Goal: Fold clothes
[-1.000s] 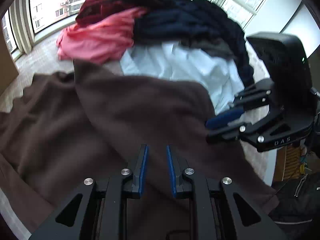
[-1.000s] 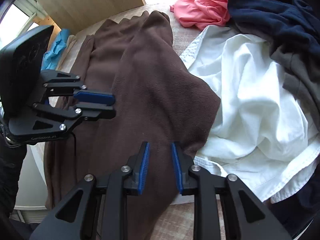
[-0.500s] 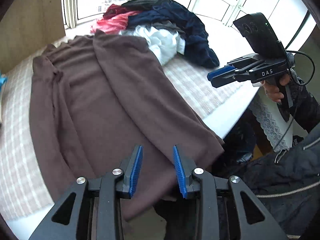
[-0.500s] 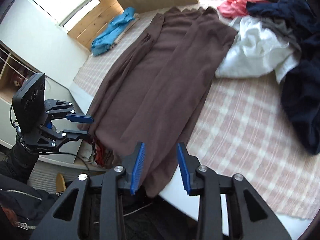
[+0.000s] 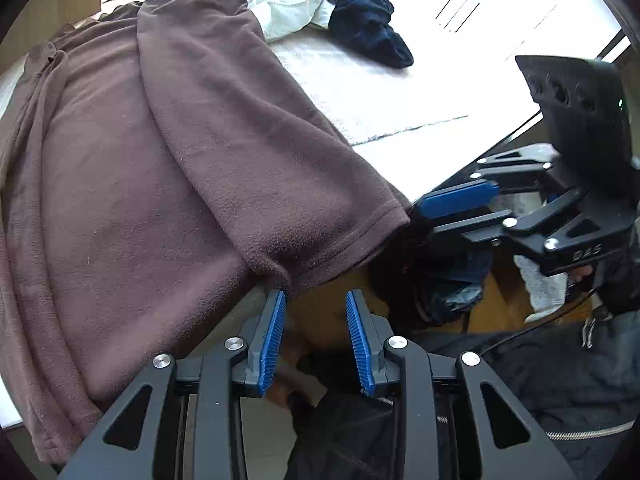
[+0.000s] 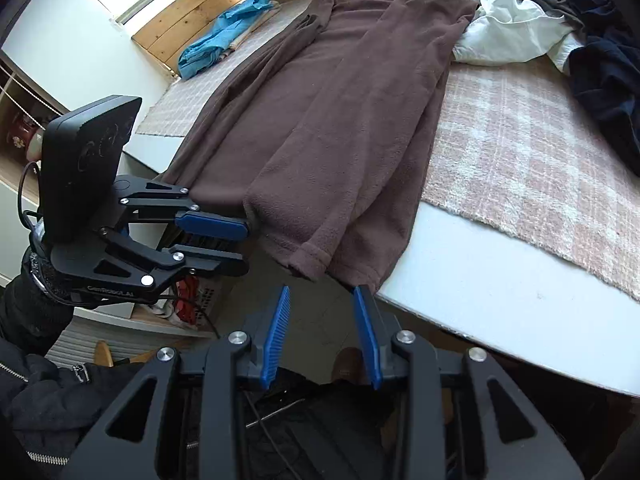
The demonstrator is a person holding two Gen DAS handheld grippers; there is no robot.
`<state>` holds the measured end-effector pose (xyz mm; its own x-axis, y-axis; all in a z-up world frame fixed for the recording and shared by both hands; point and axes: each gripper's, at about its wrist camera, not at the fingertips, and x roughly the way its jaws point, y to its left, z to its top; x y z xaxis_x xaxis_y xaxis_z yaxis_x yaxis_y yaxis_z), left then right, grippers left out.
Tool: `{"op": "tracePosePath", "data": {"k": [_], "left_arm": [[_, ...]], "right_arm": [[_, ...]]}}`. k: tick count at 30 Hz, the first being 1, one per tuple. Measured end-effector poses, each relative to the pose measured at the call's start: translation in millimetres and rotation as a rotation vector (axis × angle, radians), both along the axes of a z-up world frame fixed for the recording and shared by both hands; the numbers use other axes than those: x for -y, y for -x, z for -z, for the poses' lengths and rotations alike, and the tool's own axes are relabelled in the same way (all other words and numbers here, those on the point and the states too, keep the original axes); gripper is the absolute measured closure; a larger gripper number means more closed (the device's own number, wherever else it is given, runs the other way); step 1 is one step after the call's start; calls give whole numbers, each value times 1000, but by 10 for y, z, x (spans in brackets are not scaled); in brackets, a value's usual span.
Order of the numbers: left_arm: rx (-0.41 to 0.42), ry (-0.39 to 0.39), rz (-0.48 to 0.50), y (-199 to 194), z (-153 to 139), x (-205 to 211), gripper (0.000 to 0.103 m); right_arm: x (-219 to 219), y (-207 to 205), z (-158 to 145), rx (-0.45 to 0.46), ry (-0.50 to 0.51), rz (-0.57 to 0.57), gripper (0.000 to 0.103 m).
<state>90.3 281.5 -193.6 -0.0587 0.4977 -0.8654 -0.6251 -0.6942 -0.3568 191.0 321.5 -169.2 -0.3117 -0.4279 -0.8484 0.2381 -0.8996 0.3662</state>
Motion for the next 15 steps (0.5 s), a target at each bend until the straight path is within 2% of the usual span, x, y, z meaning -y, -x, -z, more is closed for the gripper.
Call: {"op": "tracePosePath", "data": {"k": [5,7,9,12,15], "left_arm": [[-3,-21,-6,66,-80,86,73],[-10,-40,-16,25,-180,236,73],[-22,-47,-35,-42,-271,456,73],[-13,-5,-101,-68,-204,778,73],[-79,51,-59,-91,-167,828,74]], "right_arm": [[-68,41,-10,-53,-11,97,70],[-145,25,-9,-62,-15,139,70],[-153,-7,26,-39,-8,137,70],[-247,-77,90,21,33,173,70],[-137,-98,83,-25,-68,179,70]]}}
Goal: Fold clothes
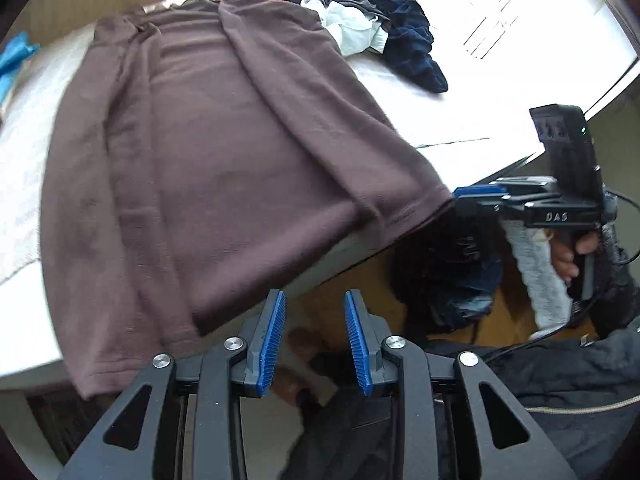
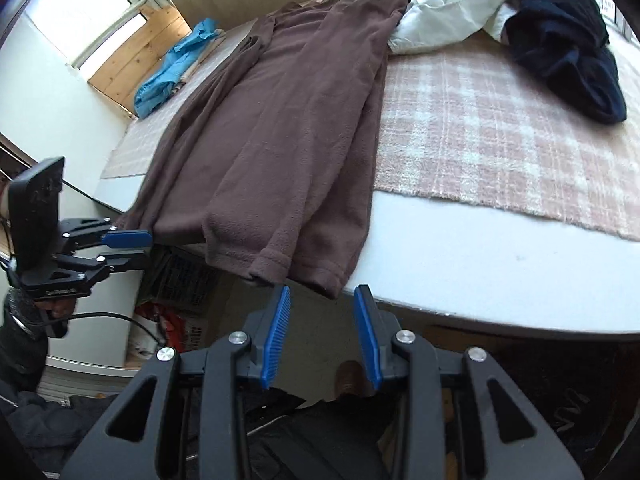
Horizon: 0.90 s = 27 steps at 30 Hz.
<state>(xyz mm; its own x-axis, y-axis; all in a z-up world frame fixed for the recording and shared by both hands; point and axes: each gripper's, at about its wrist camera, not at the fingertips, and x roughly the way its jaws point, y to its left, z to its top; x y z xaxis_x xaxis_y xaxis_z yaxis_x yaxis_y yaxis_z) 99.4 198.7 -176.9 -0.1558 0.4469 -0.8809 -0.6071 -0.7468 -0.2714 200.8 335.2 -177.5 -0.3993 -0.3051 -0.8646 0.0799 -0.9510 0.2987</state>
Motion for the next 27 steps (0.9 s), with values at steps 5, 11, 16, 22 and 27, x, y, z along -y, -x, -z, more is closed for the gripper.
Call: {"op": "tracePosePath", "data": {"k": [5,11,16,22,27], "left_arm": [[-100,122,123,-9,144,-272,74],[-162,223,234,15,224,-481,74],[-85,211,295,150,198,-375,93],[8,99,302,272,-113,-194,95],[117,111,345,184,-29,-121,88]], "right_arm": [[207,17,-54,-39,-138,-83,70],[214,72,25,-3,-179,-117,73],[91,141,-83,29,-121,-114,96],[-198,137,-481,38,96,-64,96],[-172,18,-249,173,-180,-66,89]]}}
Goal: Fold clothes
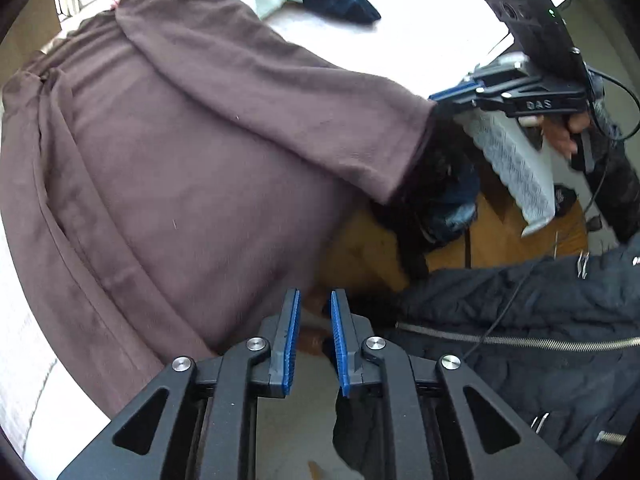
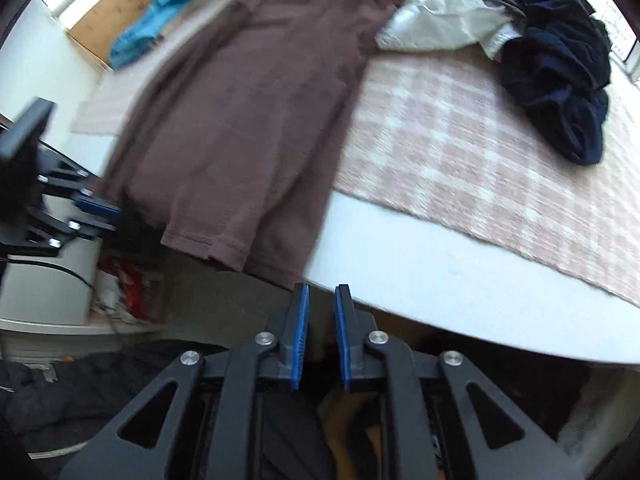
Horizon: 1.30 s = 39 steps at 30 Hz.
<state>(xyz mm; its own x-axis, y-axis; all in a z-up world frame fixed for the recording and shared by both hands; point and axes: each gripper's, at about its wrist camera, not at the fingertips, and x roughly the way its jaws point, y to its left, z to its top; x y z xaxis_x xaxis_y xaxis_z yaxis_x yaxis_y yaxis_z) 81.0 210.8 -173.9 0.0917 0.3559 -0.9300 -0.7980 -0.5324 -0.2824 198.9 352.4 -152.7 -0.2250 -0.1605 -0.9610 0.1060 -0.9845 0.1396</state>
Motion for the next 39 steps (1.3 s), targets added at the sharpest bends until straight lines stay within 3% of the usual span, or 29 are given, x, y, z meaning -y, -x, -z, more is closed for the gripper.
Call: {"op": "tracePosePath", "data": {"k": [1,4,7,11,13,18,20,21,23,29,30,32,33,37,39], "left_arm": [[1,14,3,-33,21,-1,87],[4,-57,-35,-70,-8,-56,87],[-24,-103,-31,-151,-24,-260,84],[21,-141,-50,-50,96,-512,83],[29,-128,-62,-30,161,-553,78],[42,-101,-89,1,292,-619,82],[44,-110,-89,-1,284,-574,101],[44,-115,-90,-2,280,-551,102],[45,-122,-97,9,272,-500,102],[26,-97,-121,46,234,-428,101],[32,-91,-118,36,226,-461,96],[5,-70,-102,8,208,-519,76],[-7,-51,-90,-7,219,-553,74],[-50,3,-76,17,254,-646,75],[-74,15,-59,-6,247,-682,84]], "right_arm": [[-4,-46,2,-5,2,3,89],[67,-160,-116,-97,134,-15,89],[290,-168,-120,-160,106,-95,89],[385,-73,53,-132,112,-131,89],[394,-19,137,-118,107,-132,88],[405,-18,221,-120,87,-129,88],[399,-48,217,-125,94,-130,88],[384,-63,214,-126,104,-125,86],[353,-92,208,-127,124,-115,81],[395,-32,244,-128,115,-109,81],[411,-21,247,-129,115,-115,81],[426,5,244,-131,126,-114,83],[419,6,233,-130,131,-112,86],[415,-34,155,-146,132,-116,91],[418,-46,114,-150,124,-116,91]]}}
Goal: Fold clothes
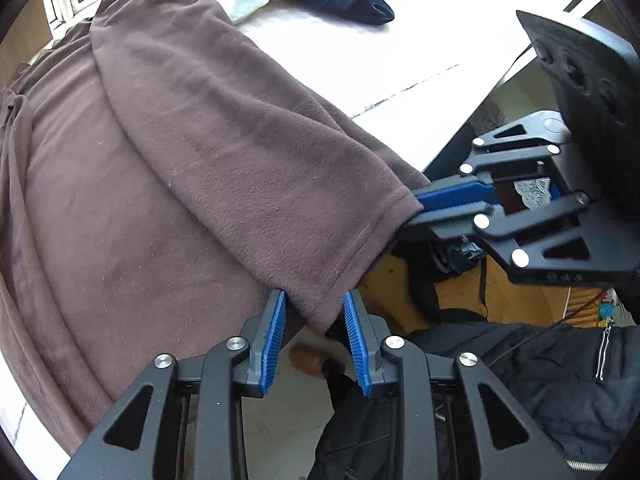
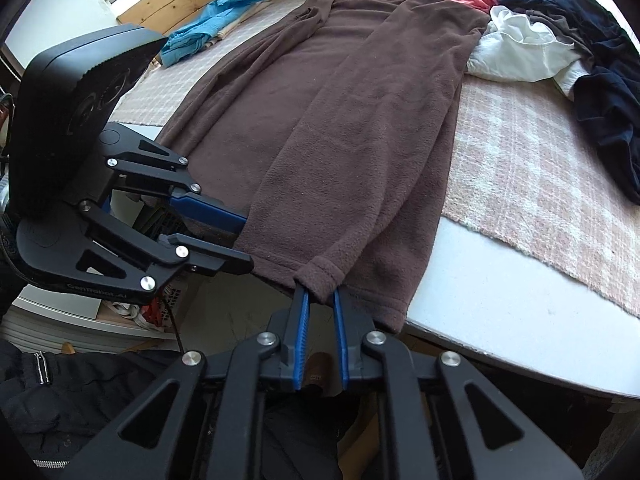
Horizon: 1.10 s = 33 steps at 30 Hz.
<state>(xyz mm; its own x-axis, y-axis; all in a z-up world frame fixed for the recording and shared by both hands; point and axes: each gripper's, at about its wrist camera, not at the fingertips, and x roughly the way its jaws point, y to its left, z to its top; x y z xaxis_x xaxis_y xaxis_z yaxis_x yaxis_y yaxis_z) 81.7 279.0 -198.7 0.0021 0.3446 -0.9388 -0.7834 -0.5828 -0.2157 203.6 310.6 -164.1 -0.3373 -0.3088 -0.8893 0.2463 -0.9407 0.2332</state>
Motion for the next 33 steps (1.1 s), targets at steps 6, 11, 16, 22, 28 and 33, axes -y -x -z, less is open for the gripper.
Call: {"op": "tracePosePath", "data": {"k": [6,11,16,22,28,33], "left_arm": [[17,-69,-24,-19,-141,145,98],[122,-183,-120,107,-118,496,98],[155,-117,-147,18,146,598,98],[32,-183,-93,-166,-206,487,91],[-47,-205,21,-132,-209,-260,91],[-78,-146,58,-76,-92,-474,91]], "right_arm": [[-111,-73,-163,-27,-41,17,96],[-152,-148,-193,-41,-76,36,97],[-129,-60,-8,70,-88,17,96],[-554,372,-137,22,106,228,92],[-621,929,-80,-3,148,221,92],[-462,1106,137,79,102,156,101]]}}
